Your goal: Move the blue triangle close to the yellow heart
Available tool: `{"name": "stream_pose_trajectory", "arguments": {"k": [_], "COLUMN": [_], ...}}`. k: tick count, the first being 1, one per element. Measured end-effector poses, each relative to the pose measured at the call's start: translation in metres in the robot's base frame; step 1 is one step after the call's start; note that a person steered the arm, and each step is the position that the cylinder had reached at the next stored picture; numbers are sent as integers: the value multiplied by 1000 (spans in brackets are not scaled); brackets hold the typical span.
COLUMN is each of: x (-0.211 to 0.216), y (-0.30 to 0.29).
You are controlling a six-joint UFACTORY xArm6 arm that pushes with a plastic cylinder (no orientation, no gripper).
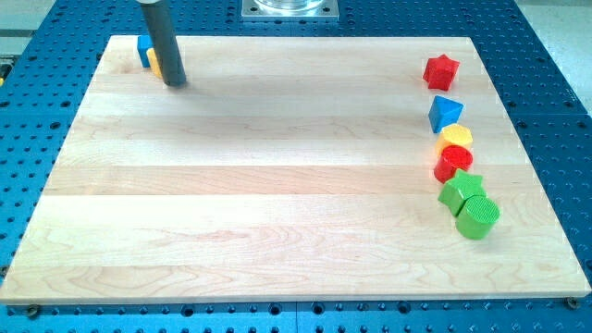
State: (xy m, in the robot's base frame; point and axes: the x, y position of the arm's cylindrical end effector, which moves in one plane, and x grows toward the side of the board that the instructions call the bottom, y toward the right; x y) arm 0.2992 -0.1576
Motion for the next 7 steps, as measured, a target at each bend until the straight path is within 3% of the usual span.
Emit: {"name": "stream_pose_trajectory", "arguments": {"k": [2,3,4,5,6,7], "x": [56,53,36,52,80,58], "y": [204,328,417,467,410,260]}}
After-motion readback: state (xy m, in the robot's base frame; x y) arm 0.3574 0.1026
